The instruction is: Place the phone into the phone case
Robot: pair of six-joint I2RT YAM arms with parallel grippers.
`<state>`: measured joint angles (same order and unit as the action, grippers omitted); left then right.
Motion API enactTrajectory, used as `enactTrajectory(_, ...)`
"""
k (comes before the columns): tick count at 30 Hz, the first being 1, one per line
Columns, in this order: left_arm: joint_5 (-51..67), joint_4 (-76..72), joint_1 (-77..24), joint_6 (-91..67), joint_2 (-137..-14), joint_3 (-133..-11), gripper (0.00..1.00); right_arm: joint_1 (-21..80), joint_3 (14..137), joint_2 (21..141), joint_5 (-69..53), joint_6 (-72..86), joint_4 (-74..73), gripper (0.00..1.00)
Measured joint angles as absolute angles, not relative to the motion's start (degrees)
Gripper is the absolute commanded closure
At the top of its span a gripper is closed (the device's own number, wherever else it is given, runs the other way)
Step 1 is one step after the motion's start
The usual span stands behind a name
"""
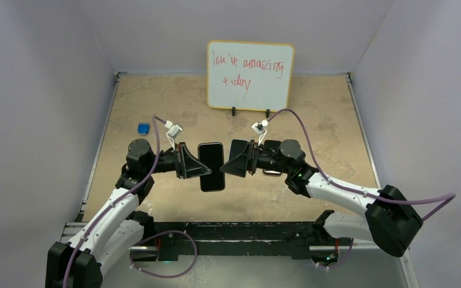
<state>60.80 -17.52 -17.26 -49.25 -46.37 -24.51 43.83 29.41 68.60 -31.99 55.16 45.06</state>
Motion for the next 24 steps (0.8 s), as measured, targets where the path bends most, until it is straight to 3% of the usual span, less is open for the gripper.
enactTrajectory(15, 64.6, -22.0, -17.3, -51.5, -47.0, -23.2, 1.00, 42.2, 40.6, 69.8, -33.2, 49.4, 38.8, 0.22)
enactTrajectory(24, 65.0, -22.3, -17.3, -51.5, -48.0, -22.7, 1.00, 41.9, 44.8, 76.0, -37.0, 50.1, 40.2, 0.40)
